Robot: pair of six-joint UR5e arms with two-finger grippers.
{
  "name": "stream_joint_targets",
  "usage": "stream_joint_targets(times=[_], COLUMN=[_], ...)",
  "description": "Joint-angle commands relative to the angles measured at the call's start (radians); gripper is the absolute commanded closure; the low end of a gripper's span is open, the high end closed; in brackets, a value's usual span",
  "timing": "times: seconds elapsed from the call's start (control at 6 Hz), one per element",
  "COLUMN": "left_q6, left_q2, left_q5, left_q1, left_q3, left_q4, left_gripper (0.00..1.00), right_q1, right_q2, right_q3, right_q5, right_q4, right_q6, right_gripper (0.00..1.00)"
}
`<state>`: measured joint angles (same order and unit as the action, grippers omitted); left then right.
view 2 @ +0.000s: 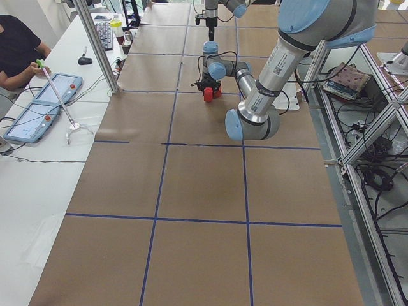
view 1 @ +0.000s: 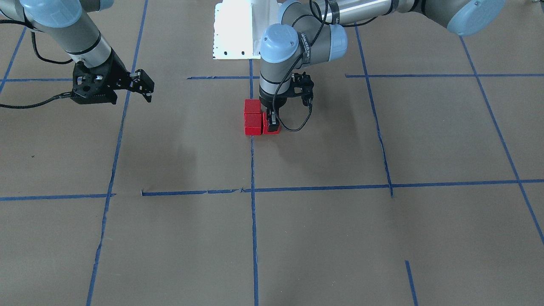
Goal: Form red blocks into L shape at center
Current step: 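Set the cube beside the farther cube of the column and open the left gripper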
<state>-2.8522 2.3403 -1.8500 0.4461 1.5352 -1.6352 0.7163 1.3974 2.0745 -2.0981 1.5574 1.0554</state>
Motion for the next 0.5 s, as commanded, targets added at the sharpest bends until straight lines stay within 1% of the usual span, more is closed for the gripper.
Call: stream_joint_targets(times=[0.0, 0.17, 0.33], left_q6=[0.007, 0.008, 0.008], left_q2=[0.002, 0.002, 0.001], left_q5=[0.000, 0.000, 0.002], left_q1=[-0.007, -0.007, -0.007], left_q3=[-0.003, -0.004, -0.007], left_q4=[0.000, 0.000, 0.000], left_gripper=[1.00, 0.95, 0.06], right_q1=[0.000, -0.001, -0.001], right_q2=[0.002, 0.002, 0.002], right_q3=[-0.001, -0.001, -0.002], right_q5=[0.001, 0.001, 0.001], right_q4=[0.001, 0.001, 0.001], right_q6=[0.000, 0.000, 0.000], right_gripper=[0.00, 0.00, 0.00])
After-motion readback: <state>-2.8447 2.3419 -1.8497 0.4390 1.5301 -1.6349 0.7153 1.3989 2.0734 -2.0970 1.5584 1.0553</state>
